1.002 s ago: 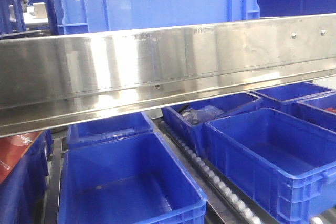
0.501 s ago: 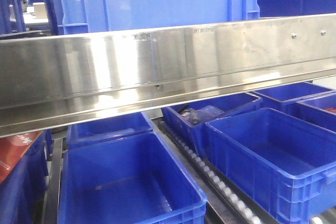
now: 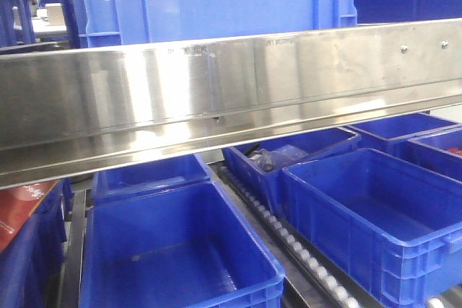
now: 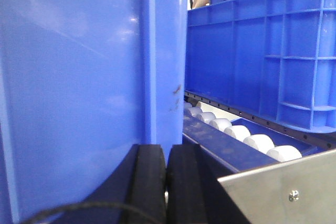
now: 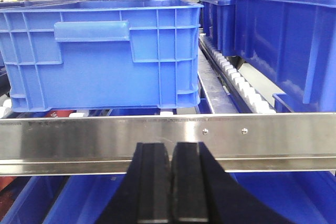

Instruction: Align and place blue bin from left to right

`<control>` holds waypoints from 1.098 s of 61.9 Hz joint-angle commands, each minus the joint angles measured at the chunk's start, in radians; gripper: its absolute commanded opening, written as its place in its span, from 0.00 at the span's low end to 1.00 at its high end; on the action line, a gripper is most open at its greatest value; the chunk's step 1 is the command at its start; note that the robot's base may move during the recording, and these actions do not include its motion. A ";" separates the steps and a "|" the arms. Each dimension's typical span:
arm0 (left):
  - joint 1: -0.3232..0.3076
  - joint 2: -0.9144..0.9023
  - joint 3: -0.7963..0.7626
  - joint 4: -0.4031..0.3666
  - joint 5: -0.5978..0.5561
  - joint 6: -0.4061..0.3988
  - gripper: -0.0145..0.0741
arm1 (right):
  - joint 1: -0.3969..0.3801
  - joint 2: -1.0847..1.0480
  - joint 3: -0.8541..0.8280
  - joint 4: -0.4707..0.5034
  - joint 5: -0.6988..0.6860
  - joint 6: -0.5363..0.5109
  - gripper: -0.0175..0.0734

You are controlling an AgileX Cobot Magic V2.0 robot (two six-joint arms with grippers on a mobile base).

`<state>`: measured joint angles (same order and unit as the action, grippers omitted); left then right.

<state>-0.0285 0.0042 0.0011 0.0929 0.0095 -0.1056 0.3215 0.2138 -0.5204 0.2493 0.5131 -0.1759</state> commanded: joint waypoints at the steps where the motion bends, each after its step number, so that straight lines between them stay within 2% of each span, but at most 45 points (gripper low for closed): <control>1: 0.004 -0.004 -0.001 -0.004 -0.023 0.001 0.17 | 0.001 -0.005 0.002 -0.007 -0.020 -0.010 0.11; 30: 0.004 -0.004 -0.001 -0.004 -0.023 0.001 0.17 | 0.001 -0.007 0.002 -0.007 -0.020 -0.010 0.11; 33: 0.004 -0.004 -0.001 -0.004 -0.023 0.001 0.17 | -0.001 -0.016 0.002 -0.061 -0.026 -0.013 0.11; 35: 0.004 -0.004 -0.001 -0.004 -0.023 0.001 0.17 | -0.011 -0.020 0.002 -0.111 -0.028 -0.013 0.11; 40: 0.004 -0.004 -0.001 -0.004 -0.023 0.001 0.17 | -0.054 -0.041 0.029 -0.162 -0.070 -0.013 0.11; 51: 0.004 -0.004 -0.001 -0.004 -0.023 0.001 0.17 | -0.198 -0.135 0.190 -0.155 -0.269 -0.013 0.11; 60: 0.004 -0.004 -0.001 -0.004 -0.023 0.001 0.17 | -0.292 -0.214 0.350 -0.103 -0.301 -0.013 0.11; 68: 0.004 -0.004 -0.001 -0.004 -0.025 0.001 0.17 | -0.317 -0.214 0.444 -0.090 -0.324 -0.011 0.11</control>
<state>-0.0285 0.0042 0.0011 0.0929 0.0075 -0.1056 0.0174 0.0080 -0.1143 0.1519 0.2332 -0.1778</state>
